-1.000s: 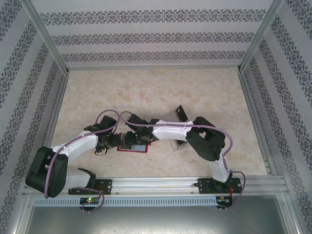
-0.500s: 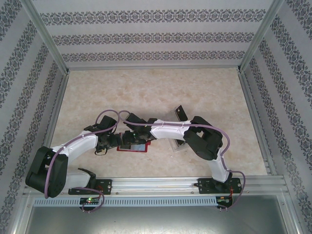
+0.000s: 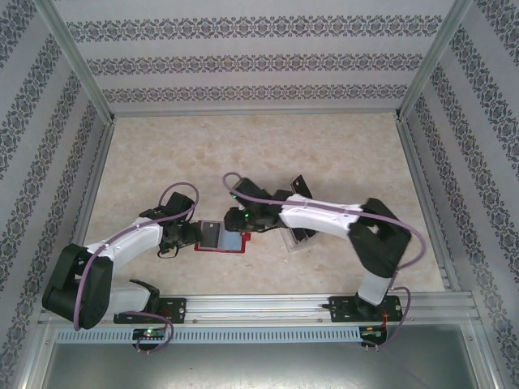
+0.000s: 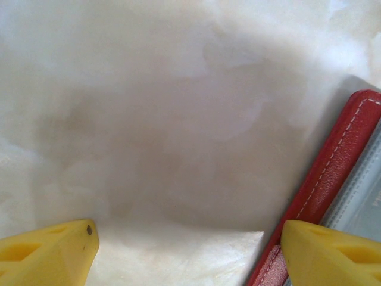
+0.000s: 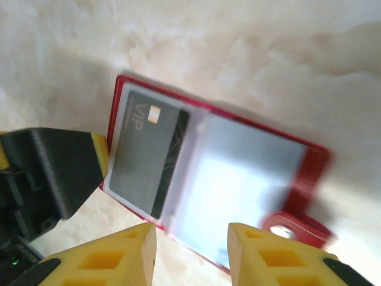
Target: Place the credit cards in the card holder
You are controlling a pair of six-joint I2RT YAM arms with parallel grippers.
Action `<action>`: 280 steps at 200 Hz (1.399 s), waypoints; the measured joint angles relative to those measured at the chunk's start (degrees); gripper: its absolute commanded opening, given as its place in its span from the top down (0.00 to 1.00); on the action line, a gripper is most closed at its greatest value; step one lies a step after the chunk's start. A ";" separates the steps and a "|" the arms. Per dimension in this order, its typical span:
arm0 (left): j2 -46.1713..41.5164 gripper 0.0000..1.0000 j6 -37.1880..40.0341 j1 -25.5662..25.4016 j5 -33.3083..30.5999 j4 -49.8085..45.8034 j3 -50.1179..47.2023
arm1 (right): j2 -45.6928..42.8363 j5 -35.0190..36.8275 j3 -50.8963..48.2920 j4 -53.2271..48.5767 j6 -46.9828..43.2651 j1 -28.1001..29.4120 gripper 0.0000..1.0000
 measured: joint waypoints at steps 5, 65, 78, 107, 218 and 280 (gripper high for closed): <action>0.00 0.18 0.00 0.00 -0.02 0.02 0.00 | -1.86 0.85 -0.68 -1.01 -0.59 -0.87 0.62; 0.00 0.18 0.00 0.00 0.02 -0.11 0.17 | -16.57 10.49 -6.62 -16.46 -9.11 -10.14 0.63; 0.00 0.18 0.00 0.00 0.02 -0.11 0.17 | -17.77 11.89 -6.80 -19.45 -10.84 -11.26 0.64; 0.00 0.18 0.00 0.00 0.02 -0.13 0.17 | -18.93 13.11 -6.80 -23.17 -13.51 -12.35 0.65; -0.46 0.18 -0.20 -0.15 0.24 -0.31 0.17 | -0.22 -0.37 -5.49 -1.79 -2.58 2.51 0.64; -1.01 0.18 -1.33 -2.05 -1.16 0.11 -0.37 | 6.69 -2.32 -2.08 3.87 0.13 3.67 0.64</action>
